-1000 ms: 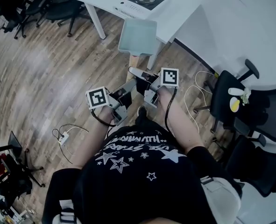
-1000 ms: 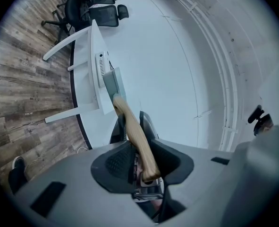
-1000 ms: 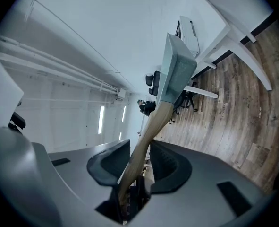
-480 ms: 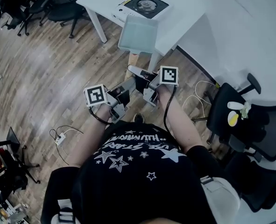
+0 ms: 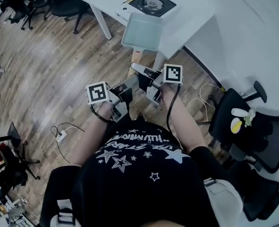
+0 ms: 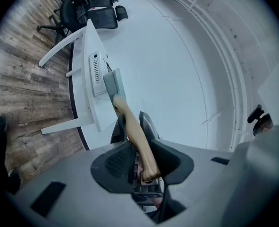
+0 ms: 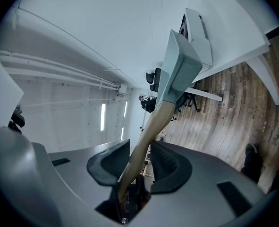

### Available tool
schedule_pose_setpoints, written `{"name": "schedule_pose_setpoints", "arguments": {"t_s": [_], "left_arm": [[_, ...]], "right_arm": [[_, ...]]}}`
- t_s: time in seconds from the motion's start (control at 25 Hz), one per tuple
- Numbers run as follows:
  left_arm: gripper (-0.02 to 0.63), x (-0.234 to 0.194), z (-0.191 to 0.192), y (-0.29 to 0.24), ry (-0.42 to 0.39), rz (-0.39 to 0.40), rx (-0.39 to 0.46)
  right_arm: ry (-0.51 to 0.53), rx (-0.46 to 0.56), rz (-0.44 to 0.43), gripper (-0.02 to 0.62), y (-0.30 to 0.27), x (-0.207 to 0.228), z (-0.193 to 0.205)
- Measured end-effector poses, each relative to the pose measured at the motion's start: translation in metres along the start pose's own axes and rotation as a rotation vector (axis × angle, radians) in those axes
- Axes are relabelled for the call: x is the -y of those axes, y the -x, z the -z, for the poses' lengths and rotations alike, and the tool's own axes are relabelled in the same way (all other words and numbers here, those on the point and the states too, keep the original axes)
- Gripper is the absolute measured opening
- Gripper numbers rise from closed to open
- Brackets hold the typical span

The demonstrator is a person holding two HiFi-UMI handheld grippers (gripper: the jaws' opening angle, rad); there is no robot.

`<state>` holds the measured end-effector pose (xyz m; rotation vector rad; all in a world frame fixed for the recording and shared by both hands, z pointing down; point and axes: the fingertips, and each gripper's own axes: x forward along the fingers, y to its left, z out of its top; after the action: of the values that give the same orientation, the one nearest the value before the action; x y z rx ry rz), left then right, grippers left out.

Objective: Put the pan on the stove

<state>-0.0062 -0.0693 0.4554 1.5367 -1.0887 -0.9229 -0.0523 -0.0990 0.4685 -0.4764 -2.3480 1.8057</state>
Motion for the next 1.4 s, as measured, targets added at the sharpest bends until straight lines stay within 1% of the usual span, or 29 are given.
{"name": "schedule_pose_setpoints", "arguments": {"t_s": [0.2, 0.4, 0.64, 1.0, 1.16, 1.4], "left_arm": [[0.124, -0.005, -0.025, -0.01, 0.0, 0.015, -0.029], [0.124, -0.009, -0.058, -0.032, -0.013, 0.023, -0.072], [0.124, -0.016, -0.101, -0.058, -0.015, 0.045, -0.118], [0.129, -0.031, -0.17, -0.09, -0.01, 0.068, -0.219], [0.129, -0.036, -0.186, -0.099, 0.007, 0.076, -0.263], [0.131, -0.048, -0.218, -0.115, 0.011, 0.09, -0.331]], "right_arm": [[0.022, 0.011, 0.026, 0.133, -0.012, 0.009, -0.023], [0.019, 0.052, 0.023, 0.133, -0.023, 0.014, -0.061], [0.043, 0.097, 0.039, 0.132, -0.041, 0.026, -0.109], [0.03, 0.169, 0.085, 0.133, -0.074, 0.049, -0.175], [0.039, 0.206, 0.107, 0.133, -0.08, 0.057, -0.193], [0.021, 0.254, 0.14, 0.133, -0.092, 0.074, -0.222]]}}
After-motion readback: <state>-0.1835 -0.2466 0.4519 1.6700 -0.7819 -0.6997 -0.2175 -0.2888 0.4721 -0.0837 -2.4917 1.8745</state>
